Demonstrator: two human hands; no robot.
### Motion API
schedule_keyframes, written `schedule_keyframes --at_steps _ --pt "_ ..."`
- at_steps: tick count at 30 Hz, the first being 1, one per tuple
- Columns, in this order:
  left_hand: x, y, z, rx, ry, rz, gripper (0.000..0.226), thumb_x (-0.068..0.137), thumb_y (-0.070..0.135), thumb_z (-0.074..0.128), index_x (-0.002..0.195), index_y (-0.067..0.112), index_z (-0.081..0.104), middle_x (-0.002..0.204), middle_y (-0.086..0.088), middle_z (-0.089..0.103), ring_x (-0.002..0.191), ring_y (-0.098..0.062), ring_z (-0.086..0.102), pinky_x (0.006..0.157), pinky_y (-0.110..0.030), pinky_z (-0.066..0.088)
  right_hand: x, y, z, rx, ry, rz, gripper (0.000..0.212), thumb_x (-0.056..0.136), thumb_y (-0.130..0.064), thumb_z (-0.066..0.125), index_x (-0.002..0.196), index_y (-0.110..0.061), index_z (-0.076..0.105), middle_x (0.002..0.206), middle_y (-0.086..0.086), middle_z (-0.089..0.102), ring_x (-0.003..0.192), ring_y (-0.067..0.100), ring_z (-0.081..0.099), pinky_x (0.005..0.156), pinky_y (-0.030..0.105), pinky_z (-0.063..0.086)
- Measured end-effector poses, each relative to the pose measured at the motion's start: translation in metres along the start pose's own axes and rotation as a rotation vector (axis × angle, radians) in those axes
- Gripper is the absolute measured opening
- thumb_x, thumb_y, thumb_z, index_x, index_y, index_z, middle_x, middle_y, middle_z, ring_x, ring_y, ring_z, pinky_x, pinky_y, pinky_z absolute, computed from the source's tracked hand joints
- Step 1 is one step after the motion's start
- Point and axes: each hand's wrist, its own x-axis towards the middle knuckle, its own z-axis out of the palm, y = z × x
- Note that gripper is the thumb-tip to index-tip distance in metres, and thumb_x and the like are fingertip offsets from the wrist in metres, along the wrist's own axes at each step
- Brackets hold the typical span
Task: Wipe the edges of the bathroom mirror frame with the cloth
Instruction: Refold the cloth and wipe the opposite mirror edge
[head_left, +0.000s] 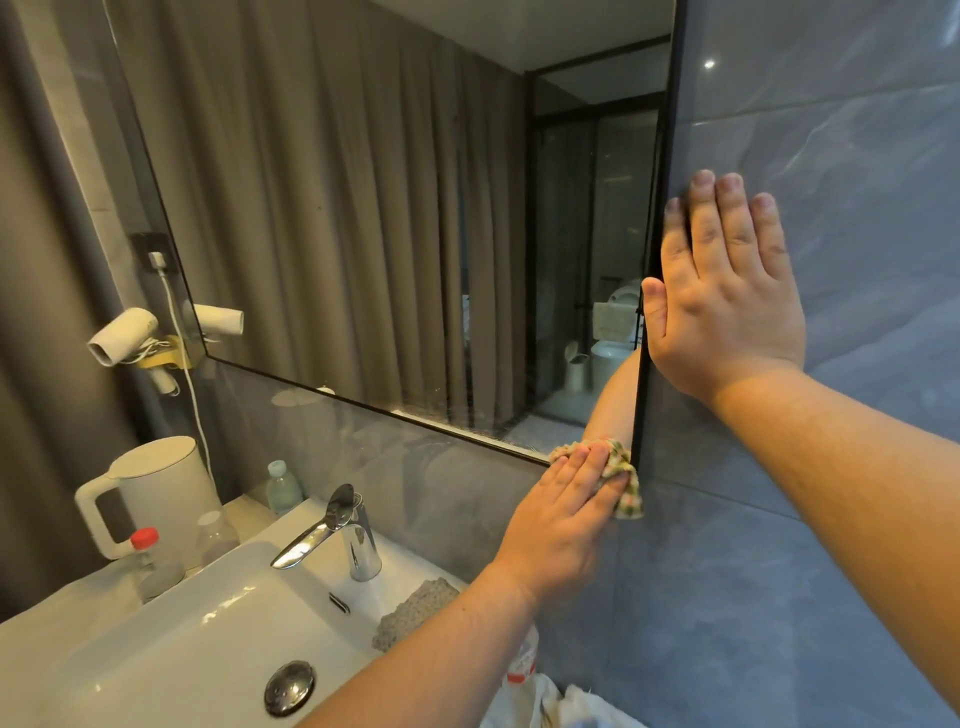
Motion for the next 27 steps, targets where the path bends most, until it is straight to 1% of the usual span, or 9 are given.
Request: schedule_keyframes --at_steps 3,7,10,13,15,18,20,24,27 --pt "-0.005 -0.025 -0.008 -0.045 0.036 -0.130 0.061 0.088 0.004 0.048 0.147 0.011 0.036 0.161 -0.008 0.019 0.149 -0.026 0.017 0.121 -0.041 0.018 -0.001 -0.001 0.000 0.014 -0.002 0.002 0.065 0.102 -0.039 0.020 0.153 0.002 0.019 0.162 0.023 0.010 0.151 0.036 0.004 0.122 0.041 -0.010" --pt "-0.019 -0.062 -0.026 -0.269 0.182 -0.785 0.060 0.097 0.015 0.034 0.153 0.027 0.017 0.161 0.011 0.002 0.149 -0.008 0.008 0.121 -0.025 0.010 -0.004 -0.004 0.001 0.026 0.012 0.020 0.065 0.102 -0.037 0.019 0.153 0.002 0.019 0.162 0.023 0.011 0.151 0.036 0.004 0.123 0.041 -0.009" --pt "-0.008 -0.093 -0.043 -0.344 0.298 -1.096 0.054 0.102 0.009 0.030 0.154 0.013 0.016 0.164 0.000 0.006 0.148 -0.007 0.010 0.109 -0.003 0.001 -0.005 -0.005 0.003 0.038 0.025 0.026 0.064 0.102 -0.036 0.020 0.153 0.003 0.020 0.162 0.024 0.011 0.151 0.036 0.004 0.123 0.041 -0.009" --pt "0.009 -0.127 -0.058 -0.420 0.411 -1.274 0.053 0.102 0.005 0.029 0.154 0.007 0.020 0.163 -0.005 0.012 0.147 -0.016 0.019 0.104 -0.009 0.010 -0.006 -0.006 0.004 0.045 0.039 0.026 0.064 0.102 -0.035 0.021 0.152 0.003 0.020 0.161 0.024 0.011 0.151 0.036 0.004 0.122 0.040 -0.010" --pt "0.013 -0.148 -0.063 -0.449 0.467 -1.357 0.052 0.099 0.005 0.028 0.151 0.006 0.029 0.158 -0.008 0.025 0.139 -0.023 0.033 0.106 -0.017 0.020 -0.006 -0.006 0.004 0.042 0.040 0.027 0.064 0.102 -0.036 0.021 0.152 0.003 0.020 0.162 0.024 0.011 0.151 0.036 0.004 0.123 0.041 -0.010" --pt "0.015 -0.154 -0.063 -0.510 0.512 -1.394 0.054 0.095 0.009 0.028 0.149 0.010 0.034 0.157 -0.009 0.030 0.138 -0.024 0.037 0.117 -0.034 0.025 -0.005 -0.006 0.005 0.034 0.035 0.024 0.064 0.102 -0.036 0.020 0.153 0.003 0.019 0.162 0.024 0.010 0.151 0.036 0.003 0.123 0.041 -0.009" --pt "0.020 -0.137 -0.062 -0.497 0.512 -1.328 0.054 0.098 0.008 0.029 0.153 0.010 0.027 0.161 -0.003 0.020 0.143 -0.014 0.025 0.119 -0.027 0.016 -0.006 -0.006 0.006 0.039 0.041 0.027 0.064 0.102 -0.035 0.021 0.153 0.003 0.019 0.162 0.024 0.010 0.151 0.036 0.003 0.123 0.041 -0.009" --pt "0.034 -0.096 -0.055 -0.424 0.450 -1.111 0.053 0.103 0.005 0.032 0.154 0.011 0.020 0.163 -0.001 0.007 0.148 -0.009 0.007 0.116 -0.016 0.006 -0.006 -0.006 0.006 0.049 0.039 0.029 0.064 0.101 -0.036 0.020 0.153 0.003 0.019 0.162 0.024 0.010 0.151 0.036 0.003 0.123 0.042 -0.008" --pt "0.037 -0.061 -0.045 -0.446 0.400 -0.942 0.056 0.102 0.006 0.035 0.154 0.015 0.017 0.162 0.006 0.002 0.147 -0.001 -0.001 0.120 -0.022 0.003 -0.006 -0.007 0.005 0.072 0.034 0.032 0.065 0.101 -0.036 0.020 0.153 0.003 0.019 0.162 0.024 0.009 0.151 0.036 0.001 0.123 0.043 -0.008"
